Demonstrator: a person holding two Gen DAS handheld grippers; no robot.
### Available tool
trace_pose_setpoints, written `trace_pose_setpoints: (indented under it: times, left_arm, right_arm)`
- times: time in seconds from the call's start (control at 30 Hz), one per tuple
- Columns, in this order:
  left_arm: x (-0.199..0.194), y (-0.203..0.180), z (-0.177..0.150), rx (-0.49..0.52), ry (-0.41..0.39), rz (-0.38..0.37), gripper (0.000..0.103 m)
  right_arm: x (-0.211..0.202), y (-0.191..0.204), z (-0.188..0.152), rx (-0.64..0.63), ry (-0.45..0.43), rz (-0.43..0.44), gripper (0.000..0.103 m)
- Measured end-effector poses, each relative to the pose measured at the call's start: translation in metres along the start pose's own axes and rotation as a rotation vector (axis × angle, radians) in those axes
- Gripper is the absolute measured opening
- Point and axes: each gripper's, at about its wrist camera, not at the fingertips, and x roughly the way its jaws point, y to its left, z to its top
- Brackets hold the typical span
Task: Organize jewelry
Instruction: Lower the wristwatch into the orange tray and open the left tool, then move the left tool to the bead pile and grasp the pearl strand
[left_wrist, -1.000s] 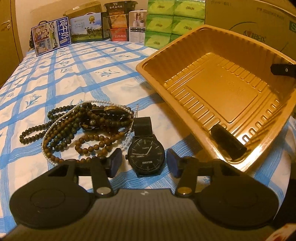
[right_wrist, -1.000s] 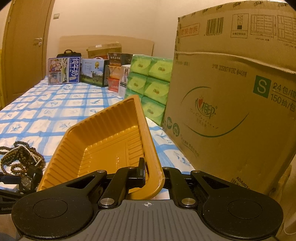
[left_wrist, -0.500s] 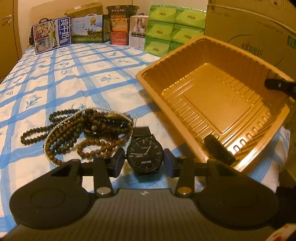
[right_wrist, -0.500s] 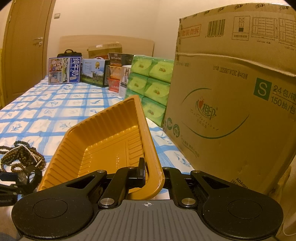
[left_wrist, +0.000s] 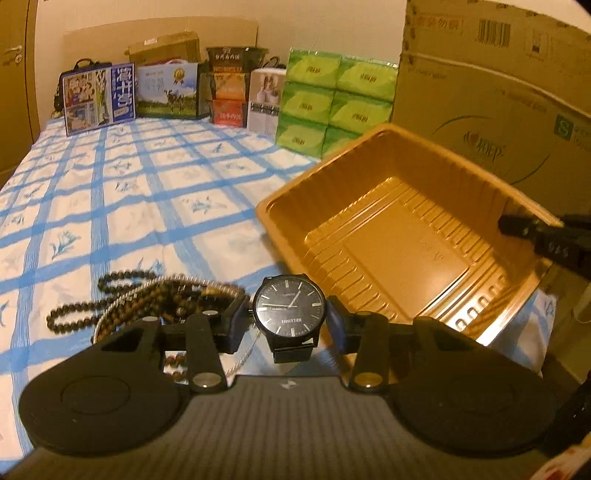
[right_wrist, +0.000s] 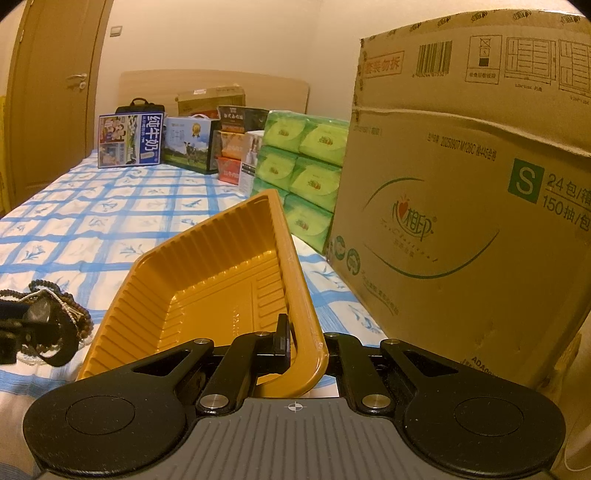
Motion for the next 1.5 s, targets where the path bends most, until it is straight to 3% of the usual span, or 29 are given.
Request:
trace_pose_setpoints:
  times: [0.3,0.83,0.9,1.0,1.5]
  left_arm:
    - [-0.004,-0.022,0.017,0.013,-0.037,-0.076,0.041]
    - [0.019,-0.050,0.003,0.031,0.046,-0.157,0.041]
    - [0.018,-0.050,0.003,0.026,0.038,-0.160,0.046]
    - [0.013,-0.046,0.003,0.022,0.021,-0.148,0.053]
    - [-0.007,0.020,-0.030,-0.035,0.050,0.054,0.053]
  right_arm:
    - [-0.001,0.000,0.000,0.001,0.001,0.000,0.006]
    - [-0.002,-0.001,-0.001,0.013,0.004,0.004,0.006]
    - [-0.002,-0.001,-0.001,0.013,0.004,0.004,0.006]
    - [-0.002,0.000,-0.002,0.007,0.001,0.005,0.006]
    - [-0.001,-0.003,-0.001,0.022,0.007,0.003,0.006]
